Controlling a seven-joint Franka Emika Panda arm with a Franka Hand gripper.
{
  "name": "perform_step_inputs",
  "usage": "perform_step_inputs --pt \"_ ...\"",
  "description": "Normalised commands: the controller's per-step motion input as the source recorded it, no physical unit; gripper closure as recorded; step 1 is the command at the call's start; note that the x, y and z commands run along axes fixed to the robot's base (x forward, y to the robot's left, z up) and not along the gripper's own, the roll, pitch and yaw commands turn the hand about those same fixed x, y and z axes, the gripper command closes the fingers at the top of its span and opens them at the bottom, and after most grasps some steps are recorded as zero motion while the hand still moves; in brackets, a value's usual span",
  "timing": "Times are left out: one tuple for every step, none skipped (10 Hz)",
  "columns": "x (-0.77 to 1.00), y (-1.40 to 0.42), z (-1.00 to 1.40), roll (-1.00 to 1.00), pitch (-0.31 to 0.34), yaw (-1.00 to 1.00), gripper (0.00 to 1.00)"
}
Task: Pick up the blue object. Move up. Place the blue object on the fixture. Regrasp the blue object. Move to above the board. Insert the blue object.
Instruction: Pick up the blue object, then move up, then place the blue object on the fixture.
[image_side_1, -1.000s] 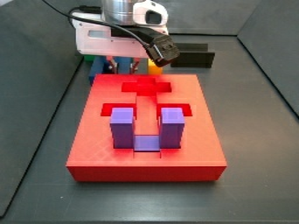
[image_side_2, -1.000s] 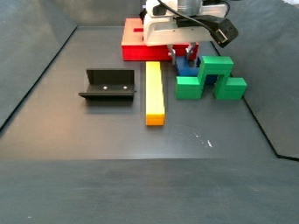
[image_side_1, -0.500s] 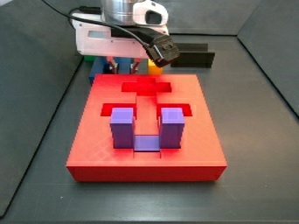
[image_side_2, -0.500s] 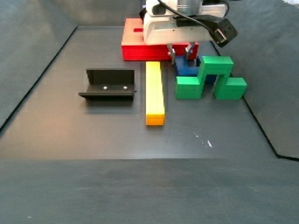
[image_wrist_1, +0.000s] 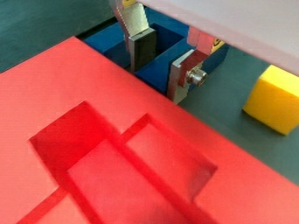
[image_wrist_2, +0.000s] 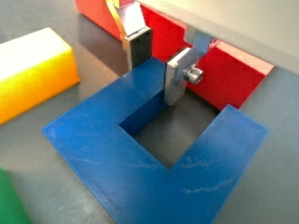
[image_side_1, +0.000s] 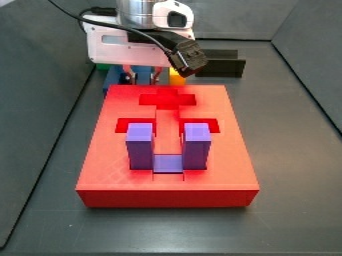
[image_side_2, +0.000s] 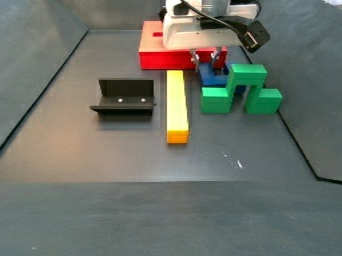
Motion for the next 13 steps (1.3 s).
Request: perform_step_inputs --pt "0.00 0.00 0.00 0.00 0.000 0.00 1.00" --pt "0.00 0.00 0.00 0.00 0.000 0.00 1.00" --pt "0.00 0.00 0.83 0.00 0.000 0.00 1.00" --pt "-0.05 -0.05 0.82 0.00 0.016 -0.01 1.00" --pt "-0.11 -0.05 0.56 -0.03 0.049 0.01 1.00" --pt "-0.06 -0.02 0.26 -0.06 0.023 0.00 1.00" --pt "0.00 0.00 0.00 -0.04 0.000 0.00 1.00" --pt "0.11 0.00 0.11 -0.29 0.000 0.00 1.00" --pt "0.45 0.00 0.53 -0.53 0.000 0.00 1.00" --pt "0.61 0.12 0.90 -0.65 0.000 -0.05 1.00" --pt "0.74 0.13 0.79 -0.75 -0.117 -0.27 1.00" --pt "0.72 0.24 0.55 -0.79 -0.177 -0.25 1.00" --pt "0.76 0.33 0.43 -0.75 -0.146 -0.22 1.00"
